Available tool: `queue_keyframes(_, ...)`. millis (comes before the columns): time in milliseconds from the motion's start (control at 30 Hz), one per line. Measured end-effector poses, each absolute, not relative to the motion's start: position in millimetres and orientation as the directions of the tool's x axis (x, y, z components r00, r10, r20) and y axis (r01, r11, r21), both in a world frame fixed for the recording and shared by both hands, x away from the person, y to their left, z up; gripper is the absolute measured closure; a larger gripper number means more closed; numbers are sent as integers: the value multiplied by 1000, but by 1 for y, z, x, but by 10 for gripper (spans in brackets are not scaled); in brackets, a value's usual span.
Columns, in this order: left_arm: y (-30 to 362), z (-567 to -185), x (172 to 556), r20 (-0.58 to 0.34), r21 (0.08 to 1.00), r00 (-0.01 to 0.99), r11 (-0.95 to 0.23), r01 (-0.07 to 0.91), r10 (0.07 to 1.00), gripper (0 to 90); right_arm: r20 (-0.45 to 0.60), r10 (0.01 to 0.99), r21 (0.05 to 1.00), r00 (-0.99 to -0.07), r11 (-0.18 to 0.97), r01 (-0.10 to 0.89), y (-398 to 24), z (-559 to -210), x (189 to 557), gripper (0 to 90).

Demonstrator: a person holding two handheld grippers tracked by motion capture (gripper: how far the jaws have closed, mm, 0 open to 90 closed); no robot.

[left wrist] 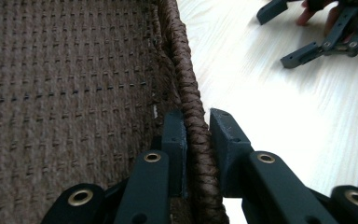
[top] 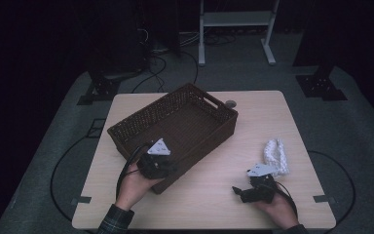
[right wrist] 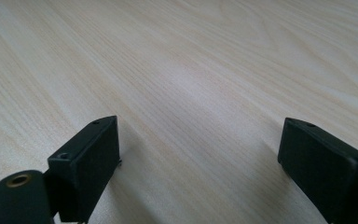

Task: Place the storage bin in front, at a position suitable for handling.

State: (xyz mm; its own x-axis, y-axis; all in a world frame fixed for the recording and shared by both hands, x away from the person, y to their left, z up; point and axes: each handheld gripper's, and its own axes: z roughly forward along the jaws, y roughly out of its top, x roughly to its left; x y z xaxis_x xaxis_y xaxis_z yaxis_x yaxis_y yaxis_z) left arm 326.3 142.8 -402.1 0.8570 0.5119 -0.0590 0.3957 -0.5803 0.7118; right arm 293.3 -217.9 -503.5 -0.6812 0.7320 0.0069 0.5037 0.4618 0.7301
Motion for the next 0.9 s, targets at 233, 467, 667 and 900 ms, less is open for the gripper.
queue_keyframes(233,144,-406,325,-69,726,854,-562,397,515,760,7,732,730,-681,462,503,-218,-504,293,117)
queue_keyframes(467,144,-408,325,-64,728,861,-567,386,504,752,7,729,704,-684,482,521,-219,-499,291,148)
queue_keyframes(667,142,-411,325,-38,720,867,-588,368,496,724,-4,722,765,-692,447,463,-229,-482,285,212)
queue_keyframes(900,141,-412,325,-34,716,872,-597,363,489,702,-36,751,785,-660,430,446,-244,-461,277,200)
